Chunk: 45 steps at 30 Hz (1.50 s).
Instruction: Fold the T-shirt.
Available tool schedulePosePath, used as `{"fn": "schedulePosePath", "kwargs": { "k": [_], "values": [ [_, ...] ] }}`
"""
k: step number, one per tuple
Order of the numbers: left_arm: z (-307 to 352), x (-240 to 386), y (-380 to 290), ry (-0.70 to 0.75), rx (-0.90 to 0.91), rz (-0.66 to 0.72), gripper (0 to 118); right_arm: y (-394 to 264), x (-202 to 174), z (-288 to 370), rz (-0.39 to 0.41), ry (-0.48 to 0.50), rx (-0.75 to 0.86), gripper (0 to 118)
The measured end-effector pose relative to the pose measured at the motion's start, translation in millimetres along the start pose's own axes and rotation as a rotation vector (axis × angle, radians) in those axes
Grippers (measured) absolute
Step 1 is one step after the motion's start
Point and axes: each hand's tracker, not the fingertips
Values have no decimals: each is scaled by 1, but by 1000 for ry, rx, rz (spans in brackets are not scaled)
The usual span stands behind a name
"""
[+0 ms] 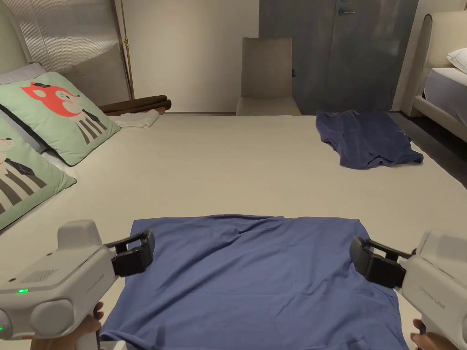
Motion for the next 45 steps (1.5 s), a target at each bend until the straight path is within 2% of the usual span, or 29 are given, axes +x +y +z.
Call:
{"fn": "schedulePosePath", "kwargs": {
  "k": [5, 6, 7, 8, 9, 10, 11, 16, 20, 28, 31, 34, 35, 39, 40, 44, 45],
  "values": [
    [1, 29, 18, 36, 177, -123, 99, 15, -29, 4, 97, -82, 119, 102],
    [-6, 27, 17, 32, 193, -148, 95, 16, -33, 5, 124, -95, 135, 96],
    [-6, 29, 18, 30, 193, -156, 88, 16, -36, 4, 152, -104, 146, 85],
    [-7, 31, 18, 24, 195, -159, 78, 16, -39, 5, 173, -113, 158, 68],
    [-8, 32, 16, 11, 195, -165, 54, 16, -42, 6, 185, -124, 169, 34],
    [-10, 31, 15, -1, 194, -168, 27, 15, -43, 6, 191, -132, 177, 9],
    [-10, 31, 13, -14, 195, -170, 0, 15, -44, 6, 193, -137, 180, 0],
    [-14, 28, 10, -75, 140, -151, 0, 15, -42, 5, 185, -122, 198, 0],
    [-20, 26, 6, -68, 98, -174, 0, 15, -43, 5, 214, -124, 208, 0],
    [-38, -10, -18, -45, -215, -127, 0, 12, -41, 2, 223, -107, 178, 0],
    [-29, -31, -39, -7, -281, -135, 0, 8, -38, 0, 216, -101, 161, 0],
    [-19, -54, -57, 19, -354, -83, 0, 4, -37, -5, 212, -103, 139, 0],
    [-16, -60, -63, 36, -366, -58, 4, 3, -37, -6, 209, -101, 132, 0],
    [-15, -77, -85, 102, -486, -33, 96, -3, -41, -11, 204, -90, 110, 0],
    [-14, -79, -90, 110, -493, -30, 105, -4, -41, -12, 202, -85, 103, 0],
    [-11, -84, -109, 114, -514, -2, 104, -10, -43, -15, 198, -65, 82, 0],
    [-12, -86, -114, 121, -531, 16, 99, -11, -43, -15, 197, -61, 79, 0]
  ]
}}
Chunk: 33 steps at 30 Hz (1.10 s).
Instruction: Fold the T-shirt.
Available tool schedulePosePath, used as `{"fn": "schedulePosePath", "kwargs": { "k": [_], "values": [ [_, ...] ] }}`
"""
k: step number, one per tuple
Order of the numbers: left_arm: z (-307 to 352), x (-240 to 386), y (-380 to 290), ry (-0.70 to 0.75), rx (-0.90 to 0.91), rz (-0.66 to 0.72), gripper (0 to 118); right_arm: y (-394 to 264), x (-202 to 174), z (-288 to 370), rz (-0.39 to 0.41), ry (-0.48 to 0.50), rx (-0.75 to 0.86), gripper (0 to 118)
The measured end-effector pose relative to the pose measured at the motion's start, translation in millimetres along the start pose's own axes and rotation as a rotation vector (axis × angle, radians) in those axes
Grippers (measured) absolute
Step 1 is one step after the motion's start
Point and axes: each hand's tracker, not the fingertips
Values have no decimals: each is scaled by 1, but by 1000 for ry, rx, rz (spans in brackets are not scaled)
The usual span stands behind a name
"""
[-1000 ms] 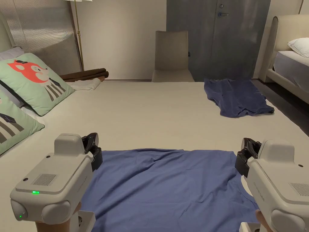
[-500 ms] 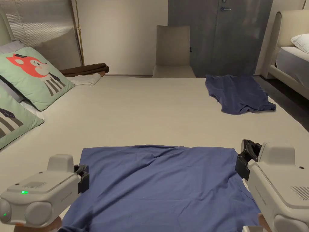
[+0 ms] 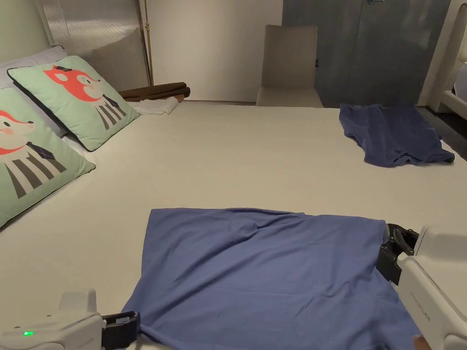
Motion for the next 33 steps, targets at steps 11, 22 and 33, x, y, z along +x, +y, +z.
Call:
{"fn": "schedulePosePath", "kwargs": {
  "k": [11, 22, 33],
  "values": [
    [-13, -3, -14, -83, -29, 4, 2, -23, 18, 5, -17, -3, -107, 0],
    [-4, 16, 6, -109, 38, -10, 2, -115, 65, 10, -67, -63, -510, 100],
    [-2, 18, 4, -103, 32, -2, 2, -150, 65, 4, -34, -60, -642, 48]
  ]
}}
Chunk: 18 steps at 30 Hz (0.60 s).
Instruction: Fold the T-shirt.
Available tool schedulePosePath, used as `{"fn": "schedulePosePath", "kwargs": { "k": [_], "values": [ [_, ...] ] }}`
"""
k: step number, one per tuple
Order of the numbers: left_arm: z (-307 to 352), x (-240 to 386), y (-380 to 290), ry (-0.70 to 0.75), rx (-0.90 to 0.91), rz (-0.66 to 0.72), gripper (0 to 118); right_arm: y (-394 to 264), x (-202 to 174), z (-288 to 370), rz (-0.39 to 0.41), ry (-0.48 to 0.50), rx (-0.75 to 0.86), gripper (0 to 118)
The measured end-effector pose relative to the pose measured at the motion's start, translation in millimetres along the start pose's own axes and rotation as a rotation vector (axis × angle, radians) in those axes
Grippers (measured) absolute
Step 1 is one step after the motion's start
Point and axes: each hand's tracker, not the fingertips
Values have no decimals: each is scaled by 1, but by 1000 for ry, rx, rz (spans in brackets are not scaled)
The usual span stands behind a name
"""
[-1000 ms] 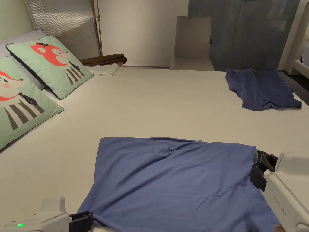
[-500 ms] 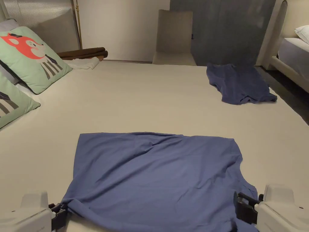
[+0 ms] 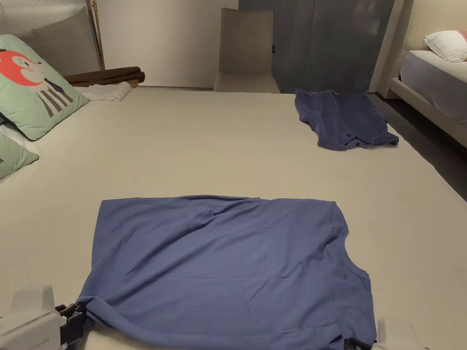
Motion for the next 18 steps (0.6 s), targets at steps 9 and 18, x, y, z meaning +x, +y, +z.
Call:
{"fn": "schedulePosePath", "kwargs": {
  "k": [9, 18],
  "values": [
    [8, 0, 4, 3, 23, 20, 2, 20, -4, 26, 21, 28, 121, 5],
    [1, 6, 56, 16, 106, -27, 2, 102, -13, 32, 33, 21, 263, 5]
  ]
}}
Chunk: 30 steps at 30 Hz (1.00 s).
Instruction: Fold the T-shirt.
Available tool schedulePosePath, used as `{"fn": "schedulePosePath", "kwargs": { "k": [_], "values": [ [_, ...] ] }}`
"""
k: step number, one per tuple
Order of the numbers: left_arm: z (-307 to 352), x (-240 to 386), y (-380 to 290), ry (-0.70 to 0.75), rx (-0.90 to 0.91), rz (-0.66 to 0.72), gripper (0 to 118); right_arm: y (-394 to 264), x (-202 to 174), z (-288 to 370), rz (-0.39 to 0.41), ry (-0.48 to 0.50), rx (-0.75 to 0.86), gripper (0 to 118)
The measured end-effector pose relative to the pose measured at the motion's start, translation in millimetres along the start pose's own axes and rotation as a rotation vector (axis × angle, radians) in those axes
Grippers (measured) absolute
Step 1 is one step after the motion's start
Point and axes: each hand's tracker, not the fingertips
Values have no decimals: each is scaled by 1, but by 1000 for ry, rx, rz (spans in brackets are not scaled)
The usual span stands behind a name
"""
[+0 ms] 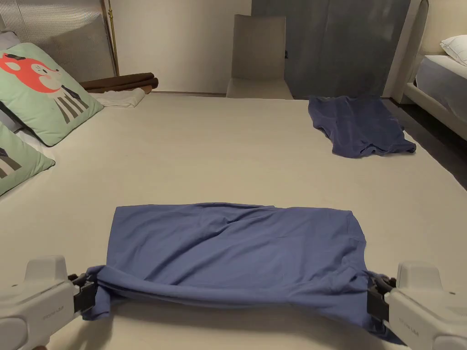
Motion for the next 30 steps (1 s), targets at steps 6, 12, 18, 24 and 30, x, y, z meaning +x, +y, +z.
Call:
{"fn": "schedulePosePath", "kwargs": {
  "k": [6, 12, 18, 24, 30],
  "values": [
    [-44, 3, 39, 24, -4, -34, 2, 41, -6, -53, 20, -27, -5, 5],
    [-112, 5, 56, 57, -80, -96, 1, 58, -5, -122, 20, -48, -106, 5],
    [-160, 0, 50, 83, -183, -107, 1, 51, -1, -184, 23, -51, -253, 5],
    [-165, -9, 41, 78, -186, -101, 2, 37, 4, -194, 1, -44, -255, 7],
    [-143, -2, 53, 65, -72, -134, 96, 57, -1, -155, 25, -43, -139, 90]
  ]
}}
